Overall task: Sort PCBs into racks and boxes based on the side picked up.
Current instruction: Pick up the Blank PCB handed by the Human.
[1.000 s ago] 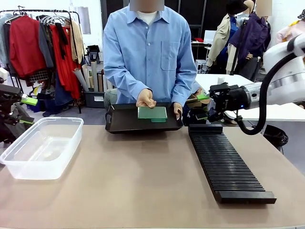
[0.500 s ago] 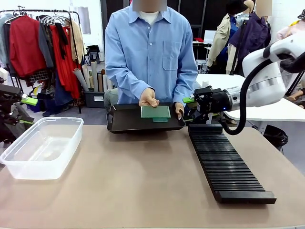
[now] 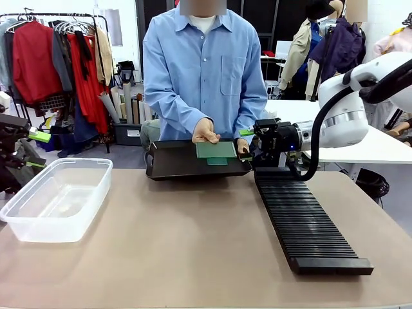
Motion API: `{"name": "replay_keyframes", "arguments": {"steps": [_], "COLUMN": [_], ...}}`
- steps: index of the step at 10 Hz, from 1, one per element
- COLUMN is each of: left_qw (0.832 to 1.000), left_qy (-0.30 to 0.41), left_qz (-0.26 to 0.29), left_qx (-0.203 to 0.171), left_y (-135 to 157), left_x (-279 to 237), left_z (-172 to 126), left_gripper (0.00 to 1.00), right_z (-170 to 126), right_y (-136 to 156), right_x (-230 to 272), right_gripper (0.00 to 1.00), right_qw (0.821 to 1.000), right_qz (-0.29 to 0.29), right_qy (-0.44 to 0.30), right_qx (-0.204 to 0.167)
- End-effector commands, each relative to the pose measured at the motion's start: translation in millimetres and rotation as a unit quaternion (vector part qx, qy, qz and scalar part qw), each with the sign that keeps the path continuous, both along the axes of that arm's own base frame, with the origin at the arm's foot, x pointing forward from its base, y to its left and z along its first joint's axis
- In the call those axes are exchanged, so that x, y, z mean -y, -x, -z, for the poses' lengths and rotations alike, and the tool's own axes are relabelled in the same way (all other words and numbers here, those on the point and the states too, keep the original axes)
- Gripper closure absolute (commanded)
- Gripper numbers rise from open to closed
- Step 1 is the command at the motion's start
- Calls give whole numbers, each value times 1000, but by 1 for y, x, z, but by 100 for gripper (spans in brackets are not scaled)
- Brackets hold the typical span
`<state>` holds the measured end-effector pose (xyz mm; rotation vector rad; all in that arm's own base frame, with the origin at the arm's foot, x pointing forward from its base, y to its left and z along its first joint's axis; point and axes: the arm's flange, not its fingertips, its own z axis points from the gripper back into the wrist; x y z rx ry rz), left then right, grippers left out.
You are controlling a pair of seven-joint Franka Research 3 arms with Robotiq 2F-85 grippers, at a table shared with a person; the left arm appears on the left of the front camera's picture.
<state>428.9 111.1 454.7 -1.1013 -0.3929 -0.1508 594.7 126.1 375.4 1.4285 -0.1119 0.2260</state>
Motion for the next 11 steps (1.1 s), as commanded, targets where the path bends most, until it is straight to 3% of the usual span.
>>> {"name": "replay_keyframes", "arguments": {"steps": [1, 6, 11], "left_qw": [1000, 1000, 1000], "left_qy": [0, 0, 0], "left_qz": [-4, -4, -4], "left_qx": [-5, -5, -5], "left_y": [0, 0, 0], "left_x": [0, 0, 0], "left_z": [-3, -3, -3], "left_gripper": [0, 0, 0], "right_z": [2, 11, 12], "right_y": [-18, -32, -38], "right_x": [-10, -25, -34], "right_gripper": [0, 0, 0], "right_qw": [1000, 1000, 998], "right_qz": [7, -5, -8], "right_qy": [-11, -24, -52], "right_qx": [2, 1, -22]}}
